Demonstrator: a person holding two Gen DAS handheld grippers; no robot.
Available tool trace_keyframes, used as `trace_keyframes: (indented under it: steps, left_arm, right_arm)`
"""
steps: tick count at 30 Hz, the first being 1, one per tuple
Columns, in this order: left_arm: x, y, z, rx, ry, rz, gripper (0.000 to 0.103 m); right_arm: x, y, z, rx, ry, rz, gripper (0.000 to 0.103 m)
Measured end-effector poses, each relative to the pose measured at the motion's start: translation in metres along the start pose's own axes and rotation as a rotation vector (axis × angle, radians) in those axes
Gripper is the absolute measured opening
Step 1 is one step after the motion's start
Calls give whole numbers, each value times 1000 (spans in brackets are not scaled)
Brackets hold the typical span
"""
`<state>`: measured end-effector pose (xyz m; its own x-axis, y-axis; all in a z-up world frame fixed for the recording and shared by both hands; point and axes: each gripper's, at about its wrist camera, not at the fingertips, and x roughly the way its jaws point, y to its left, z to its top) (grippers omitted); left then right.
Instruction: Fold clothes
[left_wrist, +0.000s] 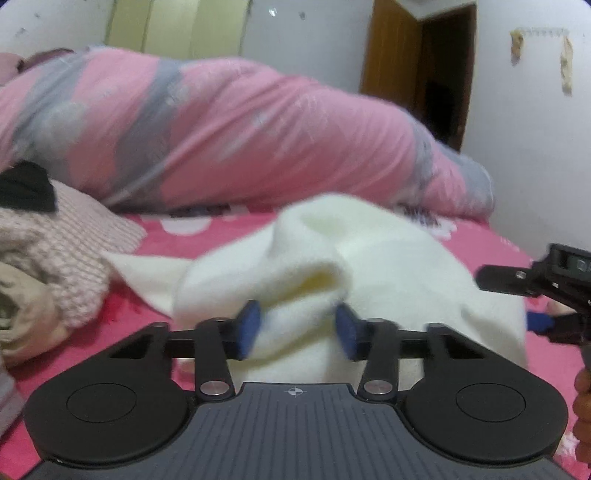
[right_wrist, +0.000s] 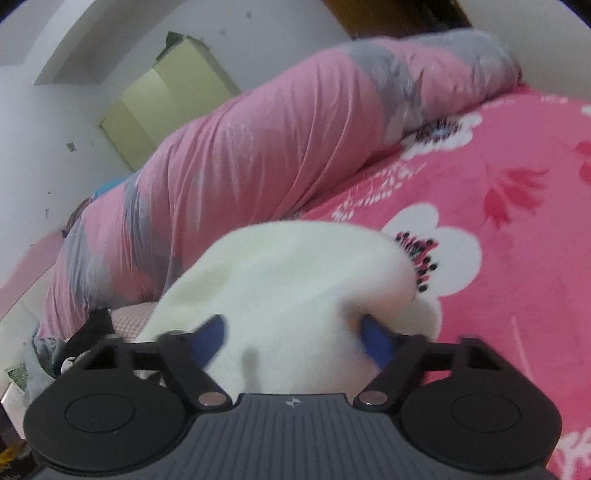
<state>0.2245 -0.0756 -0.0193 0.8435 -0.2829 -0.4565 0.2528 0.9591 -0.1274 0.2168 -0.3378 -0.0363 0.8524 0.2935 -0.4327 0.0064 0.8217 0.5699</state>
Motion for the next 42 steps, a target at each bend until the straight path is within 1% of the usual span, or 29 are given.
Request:
trace_keyframes:
  steps: [1,2,3,5,7,10,13,17,20,23,26,28,30,31,33,34,35,36,37,38,39,40,41,42]
  left_arm:
    - [2,-1,-1,-7,6,8,17]
    - [3,-1,-3,-18,9,14,10]
    - [2,0,-5,-33,9,20,7]
    - [-3,2,-9,-46,1,21,5]
    - [-13,3,-14,-44,-12,14,4]
    - [-32,2,-18,-39,-19,-16,4]
    - [-55,1,-22,-41,-48,-55,3]
    - [-92,-8,-35,13,-87,-101,3]
    - [-114,-11,-50,47,-83,-128,3]
    - [-129,-9,-68,57,-50,-142,3]
    - [-137,-10,-92,69,0,-162,3]
    - [-135,-12,-107,81,48,-175,3]
    - [-130,-15,-119,102,86,-185,3]
    - [-129,-16,-124,116,92,-184,3]
    - [-128,-13,-127,124,80,-181,6]
    - [-128,-9,-127,115,75,-185,7]
    - [-130,-5,-126,98,71,-194,14]
    - [-132,0,-125,77,67,-203,25]
    - [-134,5,-124,54,63,-210,31]
    - [-138,11,-124,30,55,-214,39]
    - [-140,17,-124,6,45,-215,44]
    - [-142,23,-123,-17,36,-218,47]
    - [-143,27,-123,-39,27,-223,54]
    - [-145,32,-123,-61,17,-228,60]
  right_arm:
    - [4,-1,0,1,17,0,65]
    - [5,-1,-1,-2,24,-3,48]
    - [4,0,-2,-7,27,-6,40]
    - [-1,-1,-4,-6,31,7,25]
    - [-8,-2,-7,-1,34,38,15]
    - [-23,0,-14,-13,43,80,9]
    - [-41,5,-25,-36,57,106,8]
    - [-68,16,-43,-60,75,150,8]
    - [-85,24,-59,-88,96,167,8]
    - [-102,24,-83,-93,120,171,8]
    - [-110,13,-105,-76,147,137,8]
    - [-113,4,-116,-83,166,78,8]
    - [-116,2,-122,-120,195,21,8]
    - [-120,4,-122,-145,202,-3,10]
    - [-127,10,-119,-201,220,-47,18]
    - [-133,16,-114,-232,223,-70,28]
    - [-139,21,-111,-254,214,-80,36]
    - [-144,26,-108,-276,205,-89,40]
    - [-149,33,-102,-299,187,-88,48]
    - [-154,41,-96,-323,168,-88,55]
    - [-155,49,-91,-350,149,-78,58]
    - [-156,58,-85,-378,130,-69,66]
    - [-152,69,-81,-393,115,-52,76]
    - [-149,80,-77,-408,100,-36,81]
